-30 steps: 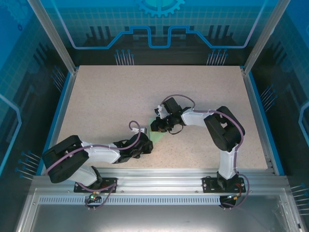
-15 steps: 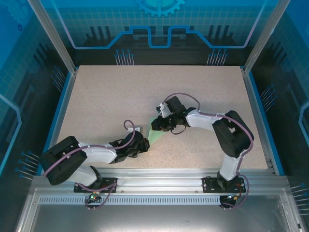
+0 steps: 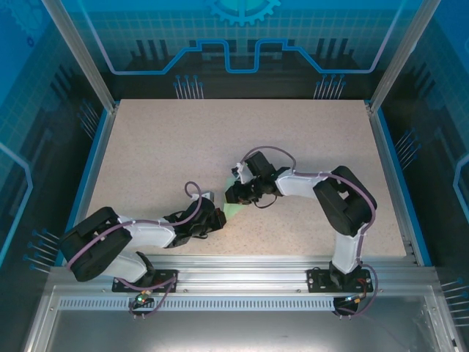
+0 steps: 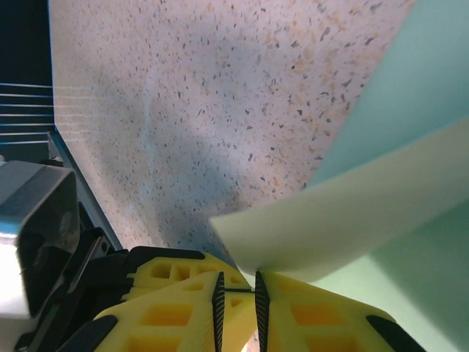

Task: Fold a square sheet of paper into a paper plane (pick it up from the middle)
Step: Fourth fold the wing at the center of the table.

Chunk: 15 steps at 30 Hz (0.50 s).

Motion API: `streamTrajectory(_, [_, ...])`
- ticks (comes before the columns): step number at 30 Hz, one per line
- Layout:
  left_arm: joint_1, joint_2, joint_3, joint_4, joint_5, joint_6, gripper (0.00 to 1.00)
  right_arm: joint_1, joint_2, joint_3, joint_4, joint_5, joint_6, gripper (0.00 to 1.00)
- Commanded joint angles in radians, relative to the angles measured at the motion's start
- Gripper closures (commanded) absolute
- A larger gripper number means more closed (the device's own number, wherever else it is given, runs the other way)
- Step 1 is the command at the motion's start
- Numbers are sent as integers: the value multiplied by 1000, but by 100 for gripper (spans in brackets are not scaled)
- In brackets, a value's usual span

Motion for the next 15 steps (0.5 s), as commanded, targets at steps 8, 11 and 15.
streamTrajectory(8, [14, -31, -14, -77, 8, 19, 80, 1, 90, 74, -3, 24, 20, 82])
streamTrajectory(11, [14, -54, -13, -107, 4, 38, 74, -4, 98, 77, -3, 26, 20, 82])
streamTrajectory(15, [13, -74, -10, -138, 6, 63, 73, -4, 106, 83, -8, 27, 17, 82])
